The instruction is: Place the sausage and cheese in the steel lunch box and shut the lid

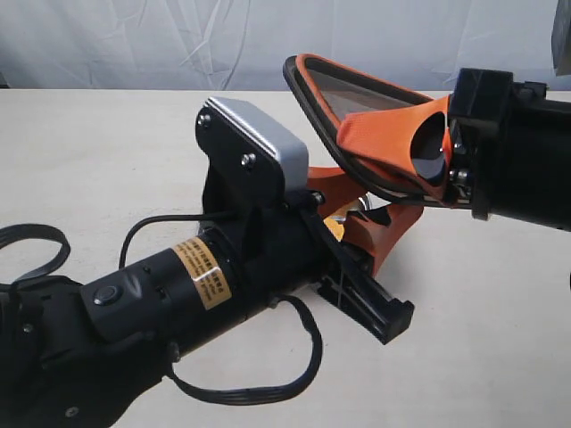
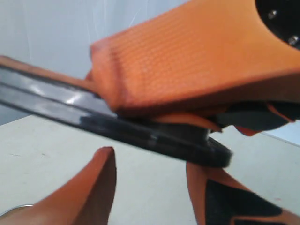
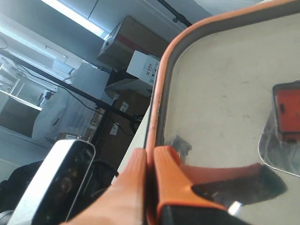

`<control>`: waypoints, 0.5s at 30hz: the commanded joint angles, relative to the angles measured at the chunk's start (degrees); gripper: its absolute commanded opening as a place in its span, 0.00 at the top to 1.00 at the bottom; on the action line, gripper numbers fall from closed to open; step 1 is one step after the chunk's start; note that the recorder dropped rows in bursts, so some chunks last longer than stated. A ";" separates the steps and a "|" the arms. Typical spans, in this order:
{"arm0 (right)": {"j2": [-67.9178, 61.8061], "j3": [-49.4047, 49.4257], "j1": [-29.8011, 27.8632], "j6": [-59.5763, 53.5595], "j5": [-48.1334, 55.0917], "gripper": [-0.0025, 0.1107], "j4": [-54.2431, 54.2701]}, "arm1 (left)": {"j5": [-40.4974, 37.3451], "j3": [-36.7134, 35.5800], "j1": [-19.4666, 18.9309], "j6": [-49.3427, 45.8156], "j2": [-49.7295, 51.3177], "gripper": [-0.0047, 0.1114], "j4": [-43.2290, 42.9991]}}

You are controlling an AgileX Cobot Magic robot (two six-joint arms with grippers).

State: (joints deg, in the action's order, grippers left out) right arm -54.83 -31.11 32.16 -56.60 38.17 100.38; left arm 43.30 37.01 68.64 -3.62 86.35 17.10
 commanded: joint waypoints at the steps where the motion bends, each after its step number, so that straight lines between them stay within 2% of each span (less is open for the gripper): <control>1: -0.76 -0.06 -0.07 -0.43 2.12 0.99 -0.44 | 2.90 0.97 0.59 0.12 -0.30 0.56 -3.24; 15: -0.76 -0.06 -0.07 -1.75 2.78 0.99 -0.44 | 2.56 0.97 0.59 0.13 -0.30 0.56 -3.24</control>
State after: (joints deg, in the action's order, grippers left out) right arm -54.92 -31.11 32.16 -57.62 38.85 100.38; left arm 43.20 37.01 68.64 -3.62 86.35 17.10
